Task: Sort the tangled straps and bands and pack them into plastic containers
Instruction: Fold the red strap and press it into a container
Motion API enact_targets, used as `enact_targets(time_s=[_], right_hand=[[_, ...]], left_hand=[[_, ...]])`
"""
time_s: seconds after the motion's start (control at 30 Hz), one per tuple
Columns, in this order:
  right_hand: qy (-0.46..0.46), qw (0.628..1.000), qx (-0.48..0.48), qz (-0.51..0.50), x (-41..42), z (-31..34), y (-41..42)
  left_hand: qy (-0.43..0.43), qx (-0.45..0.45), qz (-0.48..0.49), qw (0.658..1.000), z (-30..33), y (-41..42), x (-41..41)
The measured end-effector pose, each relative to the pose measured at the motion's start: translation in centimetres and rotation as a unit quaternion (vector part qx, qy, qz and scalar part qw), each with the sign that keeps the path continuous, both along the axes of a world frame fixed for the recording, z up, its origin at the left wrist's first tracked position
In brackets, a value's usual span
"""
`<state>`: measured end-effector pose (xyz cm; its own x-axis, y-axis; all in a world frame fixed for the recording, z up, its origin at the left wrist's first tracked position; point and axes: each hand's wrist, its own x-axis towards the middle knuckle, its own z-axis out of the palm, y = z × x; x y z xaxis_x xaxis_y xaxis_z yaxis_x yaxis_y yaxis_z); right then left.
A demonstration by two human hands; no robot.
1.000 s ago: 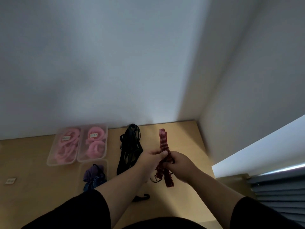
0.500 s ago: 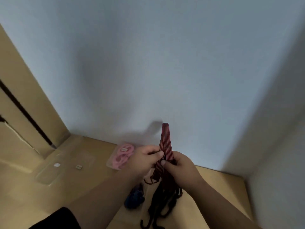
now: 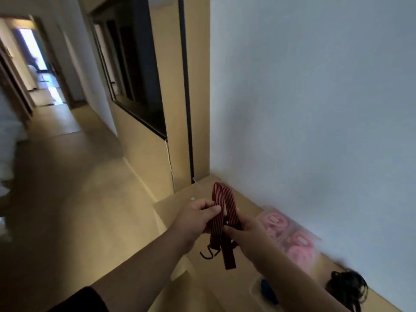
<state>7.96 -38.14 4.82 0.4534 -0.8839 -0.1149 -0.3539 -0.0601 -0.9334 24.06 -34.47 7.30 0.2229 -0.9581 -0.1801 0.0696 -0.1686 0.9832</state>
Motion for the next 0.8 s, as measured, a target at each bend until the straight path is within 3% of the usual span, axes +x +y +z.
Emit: enact_targets(time_s=[0.2, 0.47, 0.6, 0.8], right_hand=[[0.062, 0.998, -0.003, 0.029, 8.9, -1.6, 3.3], [0.077, 0.996, -0.031, 0.030, 16.4, -4.4, 8.4], [0.074, 0.981, -0.164, -0.065, 18.0, -2.6, 11.8], [0.079, 0.922, -0.377, -0.032, 19.7, -1.9, 14.4]], left_hand=[[0.039, -0.003, 0.021, 0.999, 0.6, 3.7, 7.7], [0.021, -0.037, -0.007, 0.999, 1.1, 7.6, 14.4], [0.038, -0.048, -0.021, 0.998, 0.8, 9.6, 17.0], [0.081, 0.002, -0.009, 0.997, 0.0, 10.8, 19.0]])
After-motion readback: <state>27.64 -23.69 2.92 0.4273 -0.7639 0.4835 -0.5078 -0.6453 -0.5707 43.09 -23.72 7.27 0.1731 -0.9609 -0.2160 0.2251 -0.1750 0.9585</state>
